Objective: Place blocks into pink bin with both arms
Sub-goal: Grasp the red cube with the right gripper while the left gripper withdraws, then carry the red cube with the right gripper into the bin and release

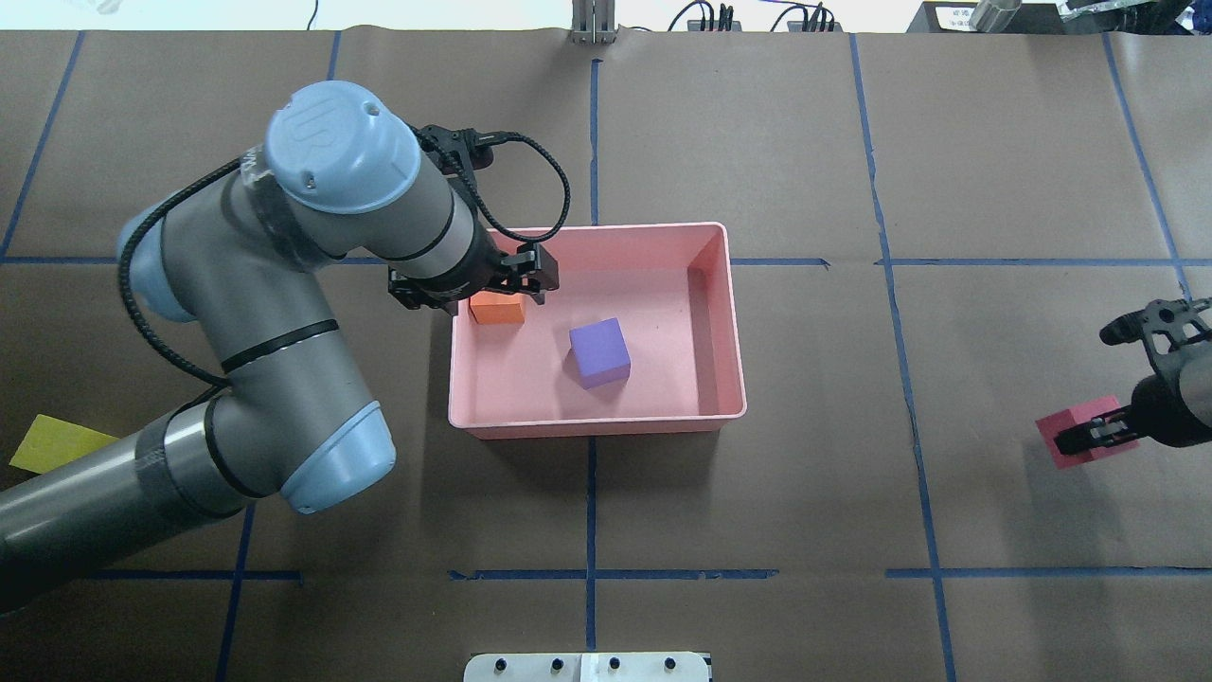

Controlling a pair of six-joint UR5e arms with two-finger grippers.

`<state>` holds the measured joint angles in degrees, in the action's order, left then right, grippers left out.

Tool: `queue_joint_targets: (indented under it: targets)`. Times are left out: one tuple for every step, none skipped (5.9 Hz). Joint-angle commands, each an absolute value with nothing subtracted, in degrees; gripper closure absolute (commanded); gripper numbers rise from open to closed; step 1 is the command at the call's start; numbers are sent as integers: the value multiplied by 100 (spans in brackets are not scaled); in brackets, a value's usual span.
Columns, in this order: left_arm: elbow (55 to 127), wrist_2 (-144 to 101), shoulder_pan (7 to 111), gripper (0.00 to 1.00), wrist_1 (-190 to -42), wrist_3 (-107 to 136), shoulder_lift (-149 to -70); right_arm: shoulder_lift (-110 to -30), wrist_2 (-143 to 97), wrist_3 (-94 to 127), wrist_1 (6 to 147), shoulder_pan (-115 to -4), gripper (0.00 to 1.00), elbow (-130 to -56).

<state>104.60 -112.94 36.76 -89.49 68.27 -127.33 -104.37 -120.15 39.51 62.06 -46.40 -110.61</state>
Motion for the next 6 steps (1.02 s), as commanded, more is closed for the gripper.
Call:
queue_joint_targets:
  targets:
    - [11159,-11443,4058,0,-8421,5037,-12097,-9122,-12032,4522,7849,-4649,81,-11573]
    - [11345,-11461,4356,0,-8472,4070,-11598,-8018,-12041,5040,8910,-4632,81,-11601]
    - [11408,-11687,4725,0,-8560,3417,-11123,-6911,-12024,5471,10000,-4493,81,-11558]
    - [11408,-11985,5120,0,-8735,2810,-10648,-6003,-12015,6015,10620,-4361,81,-11392]
    - [11391,-12084,5307,0,-9302,2604,-10026,-5342,-11962,6621,10635,-4133,81,-10973]
    - [11365,-12085,5335,0,-10152,2567,-9332,-4804,-11831,7114,10626,-3957,81,-10525]
